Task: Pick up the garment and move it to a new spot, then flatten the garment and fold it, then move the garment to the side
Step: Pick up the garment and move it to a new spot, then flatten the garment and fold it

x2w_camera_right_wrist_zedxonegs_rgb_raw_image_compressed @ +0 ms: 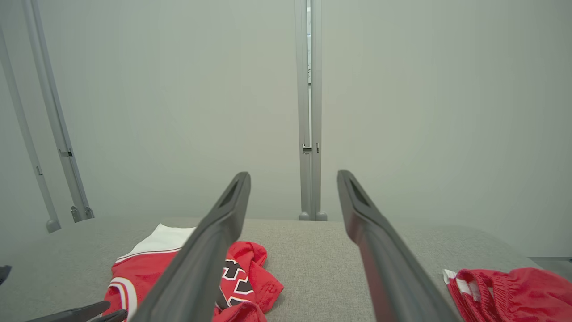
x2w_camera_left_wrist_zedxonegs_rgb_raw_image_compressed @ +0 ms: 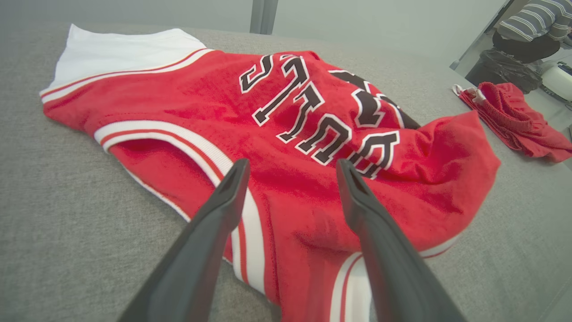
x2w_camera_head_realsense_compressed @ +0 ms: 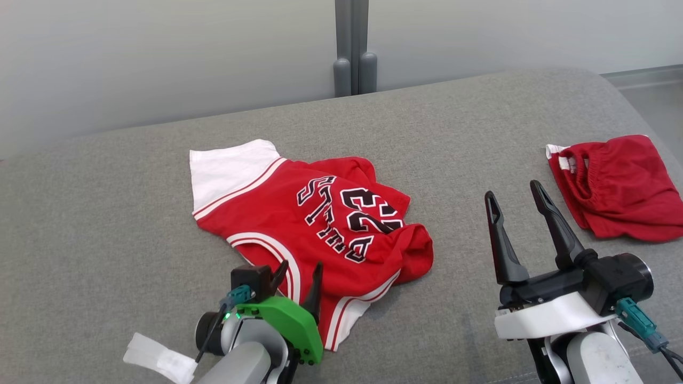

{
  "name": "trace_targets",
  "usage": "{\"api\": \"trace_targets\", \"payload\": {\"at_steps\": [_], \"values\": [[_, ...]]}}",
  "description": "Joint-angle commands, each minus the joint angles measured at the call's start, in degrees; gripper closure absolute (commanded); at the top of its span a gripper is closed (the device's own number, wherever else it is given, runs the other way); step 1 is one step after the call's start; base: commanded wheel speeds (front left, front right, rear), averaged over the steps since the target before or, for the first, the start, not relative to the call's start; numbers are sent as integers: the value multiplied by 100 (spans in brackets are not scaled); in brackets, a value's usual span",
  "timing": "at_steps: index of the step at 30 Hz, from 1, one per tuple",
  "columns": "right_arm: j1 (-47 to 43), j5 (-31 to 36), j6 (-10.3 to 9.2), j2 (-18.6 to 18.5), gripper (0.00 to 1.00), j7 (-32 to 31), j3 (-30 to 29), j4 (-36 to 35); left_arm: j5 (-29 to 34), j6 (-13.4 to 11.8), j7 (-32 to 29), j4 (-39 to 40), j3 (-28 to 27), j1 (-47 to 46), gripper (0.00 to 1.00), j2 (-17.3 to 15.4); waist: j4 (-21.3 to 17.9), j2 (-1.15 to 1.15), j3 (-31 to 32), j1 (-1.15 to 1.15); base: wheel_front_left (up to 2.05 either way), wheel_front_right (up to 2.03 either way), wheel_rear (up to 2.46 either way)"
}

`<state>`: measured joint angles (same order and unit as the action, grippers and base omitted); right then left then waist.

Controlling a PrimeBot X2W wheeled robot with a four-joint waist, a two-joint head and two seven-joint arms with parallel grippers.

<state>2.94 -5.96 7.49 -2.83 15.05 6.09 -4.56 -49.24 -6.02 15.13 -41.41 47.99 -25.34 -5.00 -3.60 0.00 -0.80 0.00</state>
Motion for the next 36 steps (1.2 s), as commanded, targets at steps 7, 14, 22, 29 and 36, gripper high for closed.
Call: {"api": "trace_targets", "payload": {"at_steps": [7, 14, 22, 29, 36], "values": [[50, 85, 0, -14, 0, 13, -19, -16, 27, 195, 2, -560, -275, 297, 0, 72, -163, 0, -151, 0, 0, 0, 0], [98, 76, 0, -14, 0, 14, -62, 8, 72, 273, -2, -909, -423, 442, 0, 139, -214, 0, -249, 0, 0, 0, 0], [159, 62, 0, -13, 0, 14, -52, 42, 23, 449, -8, -1093, -477, 296, 100, 198, -247, 0, -246, 0, 0, 0, 0], [66, 62, 0, -13, 0, 14, -176, 8, 404, 174, 3, -699, -1073, 73, 100, -71, -177, 0, -193, 0, 0, 0, 0], [-6, 15, 0, -13, 0, 13, -190, -11, 1003, -80, 3, 70, -1889, -62, 100, -582, -80, 0, -156, 0, 0, 0, 0]]}}
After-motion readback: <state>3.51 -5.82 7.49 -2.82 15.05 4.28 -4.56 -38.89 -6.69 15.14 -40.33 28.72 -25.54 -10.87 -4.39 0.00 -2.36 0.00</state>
